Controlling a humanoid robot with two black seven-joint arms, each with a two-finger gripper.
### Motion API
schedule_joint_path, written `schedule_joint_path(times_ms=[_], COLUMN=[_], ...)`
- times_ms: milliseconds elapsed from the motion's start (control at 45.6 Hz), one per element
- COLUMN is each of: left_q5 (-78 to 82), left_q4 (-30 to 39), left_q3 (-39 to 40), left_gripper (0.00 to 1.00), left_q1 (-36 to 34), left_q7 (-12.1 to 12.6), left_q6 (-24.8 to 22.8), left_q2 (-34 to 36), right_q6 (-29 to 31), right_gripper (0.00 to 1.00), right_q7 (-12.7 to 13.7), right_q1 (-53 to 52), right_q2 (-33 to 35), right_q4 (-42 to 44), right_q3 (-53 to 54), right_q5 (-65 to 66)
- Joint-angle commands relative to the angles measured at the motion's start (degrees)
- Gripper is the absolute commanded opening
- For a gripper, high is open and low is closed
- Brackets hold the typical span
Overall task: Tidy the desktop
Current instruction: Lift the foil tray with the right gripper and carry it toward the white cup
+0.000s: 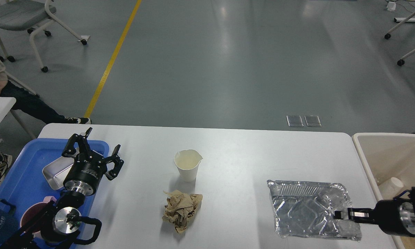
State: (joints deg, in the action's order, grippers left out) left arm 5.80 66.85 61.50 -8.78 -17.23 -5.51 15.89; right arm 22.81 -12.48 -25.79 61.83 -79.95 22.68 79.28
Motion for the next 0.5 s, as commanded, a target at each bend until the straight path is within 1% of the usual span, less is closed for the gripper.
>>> schedule_joint_path(times_ms=[0, 153, 263, 329, 482], left_q5=[0.0, 0.3, 0.3, 0.4, 0.4], left_q4=[0.8, 1.2, 1.2, 1.3, 1.4], left_q3=[-1.2, -1.4, -1.4, -1.4, -1.0], left_gripper=[0.96, 0.96, 0.96, 0.96, 0.96], left_q1=[0.1, 0.5, 0.8, 1.0, 2.5], left_q7=[0.0, 0.0, -0.1, -0.3, -0.3], left_q6=[0.2, 1.3, 2.1, 2.3, 2.8], left_q2=[0.0, 0.0, 0.0, 0.2, 1.3], right_q6=[0.2, 2.3, 4.4, 4.6, 4.9], right_gripper=[0.0, 0.0, 0.0, 0.0, 0.0], right_q7=[0.0, -0.1, 0.0, 0.7, 1.9], right_q1=[-1.1, -4.3, -8.1, -10.6, -12.6], right_q2=[6.5, 12.2, 12.7, 11.0, 4.3], right_q4=[-3.3, -5.1, -5.1, -4.9, -3.4], right_q3=[0.3, 0.9, 0.7, 0.3, -0.4], right_q5=[-1.9, -4.8, -6.3, -6.6, -5.6])
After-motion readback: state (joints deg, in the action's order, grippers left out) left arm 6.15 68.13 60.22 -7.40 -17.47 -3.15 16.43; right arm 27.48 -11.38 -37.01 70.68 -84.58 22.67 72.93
